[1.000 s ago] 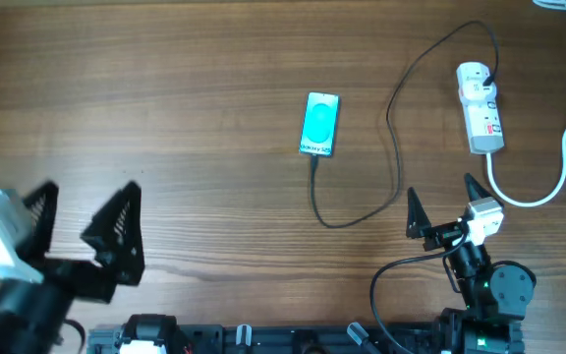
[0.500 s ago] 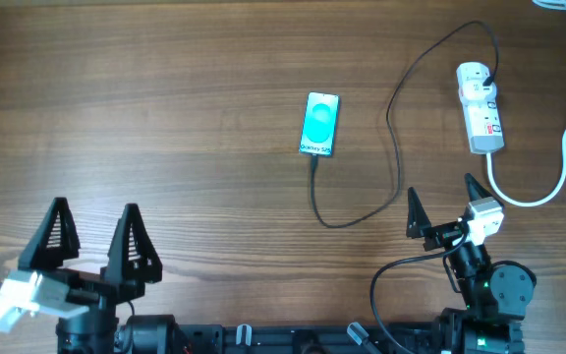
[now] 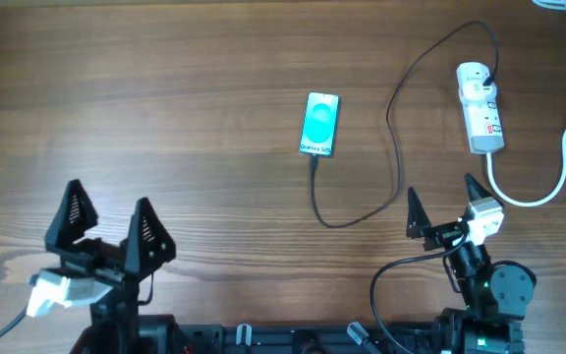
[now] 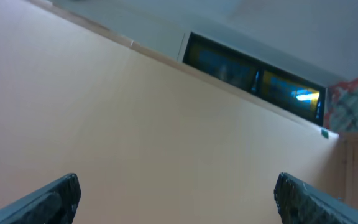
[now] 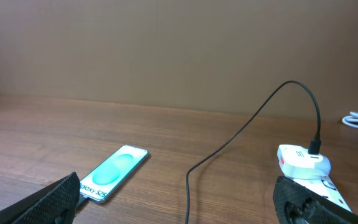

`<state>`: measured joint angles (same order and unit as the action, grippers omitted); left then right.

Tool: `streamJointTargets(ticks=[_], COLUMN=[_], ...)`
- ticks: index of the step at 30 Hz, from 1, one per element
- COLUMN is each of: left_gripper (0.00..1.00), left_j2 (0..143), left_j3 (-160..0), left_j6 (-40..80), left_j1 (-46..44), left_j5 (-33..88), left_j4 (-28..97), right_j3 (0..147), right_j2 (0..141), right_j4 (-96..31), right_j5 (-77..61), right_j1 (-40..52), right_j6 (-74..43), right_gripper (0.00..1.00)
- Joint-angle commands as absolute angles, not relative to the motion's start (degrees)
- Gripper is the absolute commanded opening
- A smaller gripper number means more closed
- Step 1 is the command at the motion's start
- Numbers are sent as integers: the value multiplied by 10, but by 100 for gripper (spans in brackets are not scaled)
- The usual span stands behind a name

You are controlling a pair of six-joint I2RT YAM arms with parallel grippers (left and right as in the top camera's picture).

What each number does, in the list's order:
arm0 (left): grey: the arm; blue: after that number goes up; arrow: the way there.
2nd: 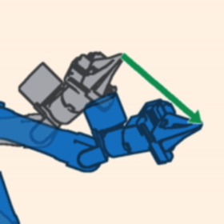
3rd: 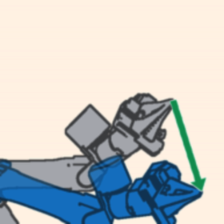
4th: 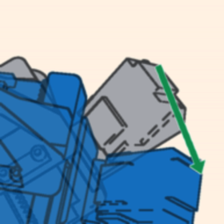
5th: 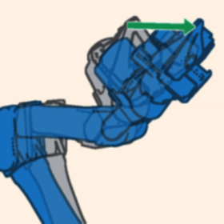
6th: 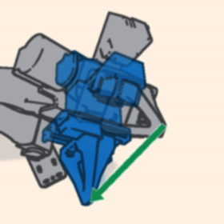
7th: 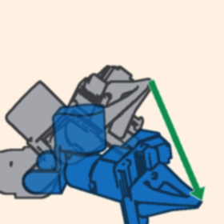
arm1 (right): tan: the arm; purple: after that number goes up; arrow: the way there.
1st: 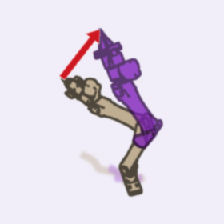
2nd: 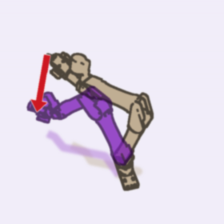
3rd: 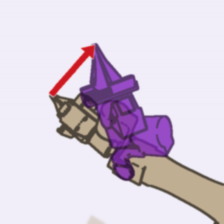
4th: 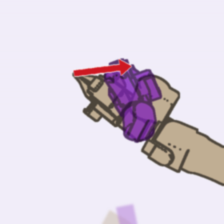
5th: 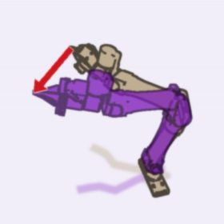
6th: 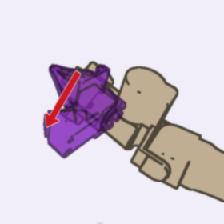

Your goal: Plug charger to phone and switch on socket

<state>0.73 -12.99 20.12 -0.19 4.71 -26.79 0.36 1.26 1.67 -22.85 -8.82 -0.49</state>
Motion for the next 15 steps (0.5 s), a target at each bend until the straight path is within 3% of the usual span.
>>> streamJointTargets(ticks=[1, 7, 12, 15], left_gripper=[100, 100, 100, 100], left_j2=[2, 2, 2, 2], left_j3=[-72, -7, -3, -3], left_j6=[204, 204, 204, 200], left_j1=[2, 2, 2, 2], left_j5=[54, 55, 55, 55], left_j4=[-329, -366, -257, -125], right_j3=[3, 3, 3, 3], right_j2=[8, 8, 8, 8], right_j4=[18, 18, 18, 18], right_j5=[-224, -224, -224, -224], right_j1=[-90, -90, -90, -90], right_j6=[-1, 0, 0, 0], right_gripper=[100, 100, 100, 100])
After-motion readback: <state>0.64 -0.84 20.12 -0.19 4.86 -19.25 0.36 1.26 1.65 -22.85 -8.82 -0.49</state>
